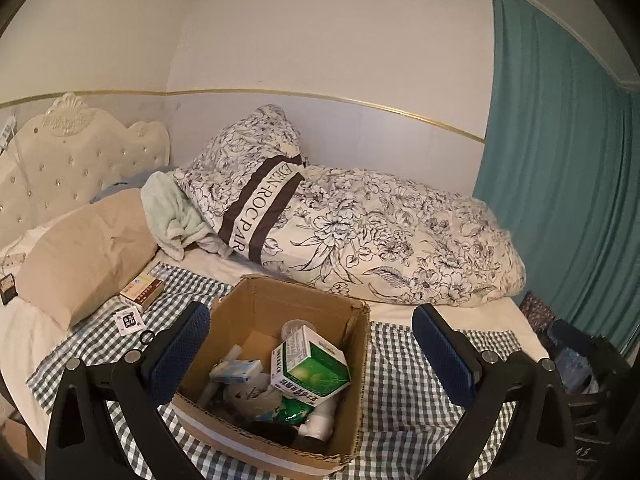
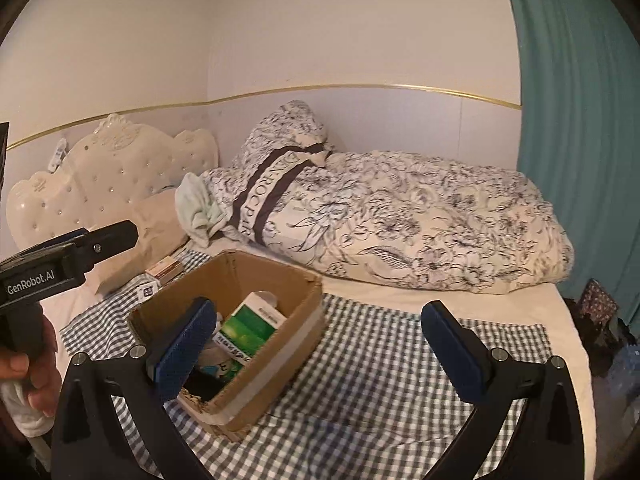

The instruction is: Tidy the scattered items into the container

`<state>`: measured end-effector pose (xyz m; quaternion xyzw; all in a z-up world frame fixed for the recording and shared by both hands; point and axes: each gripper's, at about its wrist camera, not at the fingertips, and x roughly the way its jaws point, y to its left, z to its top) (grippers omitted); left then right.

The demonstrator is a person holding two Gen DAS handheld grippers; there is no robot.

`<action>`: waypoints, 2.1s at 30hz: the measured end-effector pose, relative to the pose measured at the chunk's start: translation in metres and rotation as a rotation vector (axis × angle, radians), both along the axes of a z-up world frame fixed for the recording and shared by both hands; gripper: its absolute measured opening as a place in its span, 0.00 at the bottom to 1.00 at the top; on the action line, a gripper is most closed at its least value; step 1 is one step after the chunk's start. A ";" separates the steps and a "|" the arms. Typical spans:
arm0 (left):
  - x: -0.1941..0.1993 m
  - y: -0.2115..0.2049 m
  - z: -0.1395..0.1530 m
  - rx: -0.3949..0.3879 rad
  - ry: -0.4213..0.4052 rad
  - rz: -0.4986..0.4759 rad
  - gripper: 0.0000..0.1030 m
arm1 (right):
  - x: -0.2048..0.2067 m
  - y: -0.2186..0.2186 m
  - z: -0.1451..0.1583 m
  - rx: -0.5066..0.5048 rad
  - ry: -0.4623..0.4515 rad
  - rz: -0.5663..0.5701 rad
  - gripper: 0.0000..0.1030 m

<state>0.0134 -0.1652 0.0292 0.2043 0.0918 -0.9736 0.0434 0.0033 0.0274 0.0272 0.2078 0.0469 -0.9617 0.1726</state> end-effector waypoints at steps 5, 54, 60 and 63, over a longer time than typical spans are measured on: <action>0.000 0.022 0.000 -0.014 0.016 -0.006 1.00 | 0.004 0.021 0.005 -0.005 0.008 -0.038 1.00; -0.046 0.182 -0.027 -0.092 -0.021 -0.222 1.00 | -0.009 0.175 -0.016 -0.013 -0.032 -0.287 1.00; -0.047 0.187 -0.033 -0.079 -0.028 -0.229 1.00 | -0.010 0.171 -0.020 -0.005 -0.033 -0.279 1.00; -0.048 0.189 -0.036 -0.080 -0.026 -0.227 1.00 | -0.011 0.173 -0.023 -0.010 -0.038 -0.282 1.00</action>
